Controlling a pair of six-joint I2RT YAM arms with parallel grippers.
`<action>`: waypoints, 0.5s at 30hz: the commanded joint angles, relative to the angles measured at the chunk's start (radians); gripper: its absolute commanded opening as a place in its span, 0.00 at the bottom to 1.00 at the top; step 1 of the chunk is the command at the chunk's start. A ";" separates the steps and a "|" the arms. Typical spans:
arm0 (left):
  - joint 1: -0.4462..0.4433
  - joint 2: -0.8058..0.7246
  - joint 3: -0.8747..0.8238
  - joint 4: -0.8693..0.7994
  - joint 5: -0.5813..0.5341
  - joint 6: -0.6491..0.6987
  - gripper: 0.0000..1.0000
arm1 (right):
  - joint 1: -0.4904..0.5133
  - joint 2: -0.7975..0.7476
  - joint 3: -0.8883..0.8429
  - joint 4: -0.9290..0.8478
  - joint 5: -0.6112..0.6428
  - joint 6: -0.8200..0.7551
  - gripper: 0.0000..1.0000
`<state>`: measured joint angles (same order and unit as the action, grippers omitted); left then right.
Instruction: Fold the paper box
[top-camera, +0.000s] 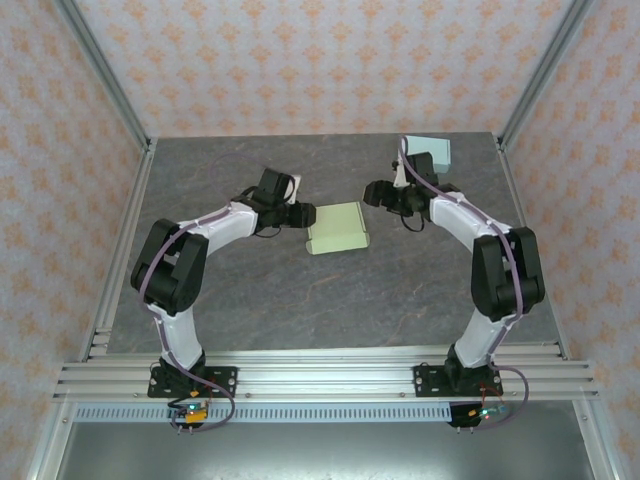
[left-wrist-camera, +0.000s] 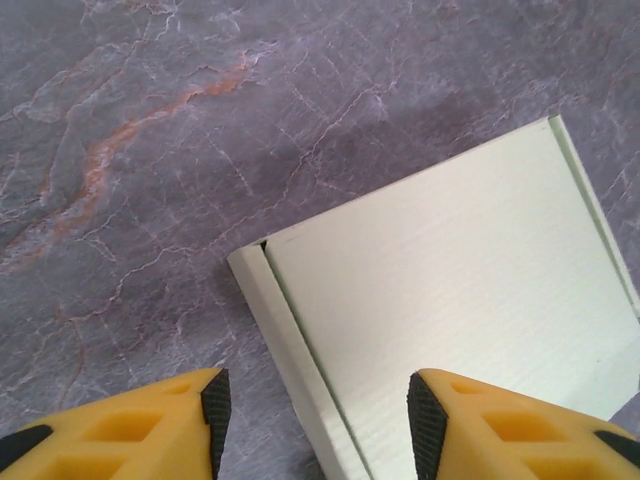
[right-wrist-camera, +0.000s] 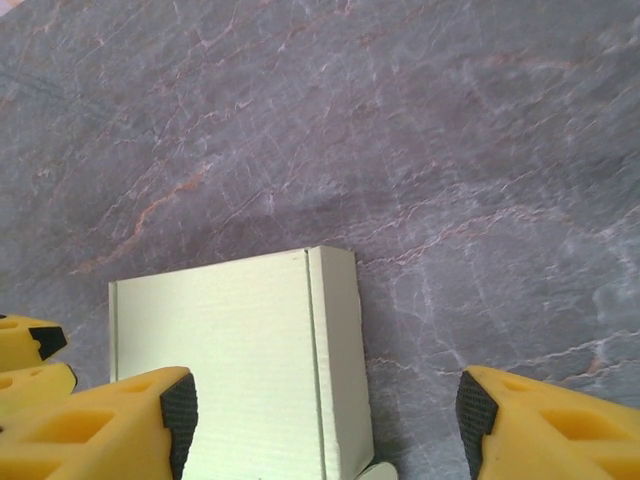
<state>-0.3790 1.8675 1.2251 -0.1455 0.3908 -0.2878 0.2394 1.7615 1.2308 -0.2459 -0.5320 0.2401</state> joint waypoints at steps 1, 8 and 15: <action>0.011 0.036 -0.004 -0.013 0.027 -0.045 0.52 | -0.013 0.053 -0.008 0.032 -0.084 0.074 0.72; 0.016 0.076 -0.092 0.034 -0.030 -0.023 0.40 | -0.031 0.168 0.019 0.066 -0.274 0.079 0.72; 0.075 0.095 -0.219 0.265 0.121 -0.108 0.25 | -0.032 0.266 0.048 0.102 -0.374 0.098 0.74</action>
<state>-0.3393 1.9156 1.0813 0.1146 0.5106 -0.3595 0.2081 1.9911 1.2407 -0.1905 -0.8169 0.3145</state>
